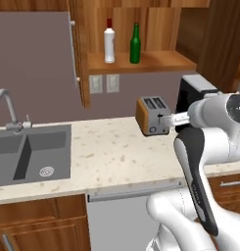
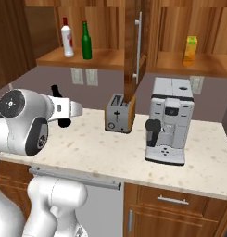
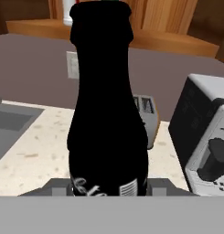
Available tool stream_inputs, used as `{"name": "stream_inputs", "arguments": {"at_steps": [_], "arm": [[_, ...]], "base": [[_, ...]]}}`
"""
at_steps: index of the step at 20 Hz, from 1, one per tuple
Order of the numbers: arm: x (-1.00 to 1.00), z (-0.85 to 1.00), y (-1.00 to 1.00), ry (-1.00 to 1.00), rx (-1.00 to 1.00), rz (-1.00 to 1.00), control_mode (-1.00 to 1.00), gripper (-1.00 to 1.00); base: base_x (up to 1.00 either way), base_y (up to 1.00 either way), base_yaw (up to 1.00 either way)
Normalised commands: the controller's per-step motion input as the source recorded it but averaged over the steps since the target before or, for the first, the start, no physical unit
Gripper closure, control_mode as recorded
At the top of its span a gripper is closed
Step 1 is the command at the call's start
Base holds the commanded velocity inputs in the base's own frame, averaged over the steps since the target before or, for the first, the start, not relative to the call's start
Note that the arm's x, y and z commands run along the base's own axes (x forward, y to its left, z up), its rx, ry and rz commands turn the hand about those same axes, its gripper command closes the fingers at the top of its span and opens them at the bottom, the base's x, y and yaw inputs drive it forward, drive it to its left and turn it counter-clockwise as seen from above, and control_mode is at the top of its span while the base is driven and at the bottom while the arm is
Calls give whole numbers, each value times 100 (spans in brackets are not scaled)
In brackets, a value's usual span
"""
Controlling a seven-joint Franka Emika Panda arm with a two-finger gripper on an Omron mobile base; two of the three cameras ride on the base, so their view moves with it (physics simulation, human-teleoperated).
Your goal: Sort all alcoholic drinks to one cabinet, and non-alcoholic drinks to the other.
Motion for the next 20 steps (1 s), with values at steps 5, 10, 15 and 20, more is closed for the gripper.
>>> {"name": "stream_inputs", "arguments": {"at_steps": [5, 10, 15, 20], "arm": [[0, 0, 0, 0, 0, 0, 100, 100], [0, 0, 0, 0, 0, 0, 100, 100], [0, 0, 0, 0, 0, 0, 100, 100], [0, 0, 0, 0, 0, 0, 100, 100]], "base": [[-100, -25, 0], [-71, -57, -4], [-7, -90, -4], [0, -86, -2]]}}
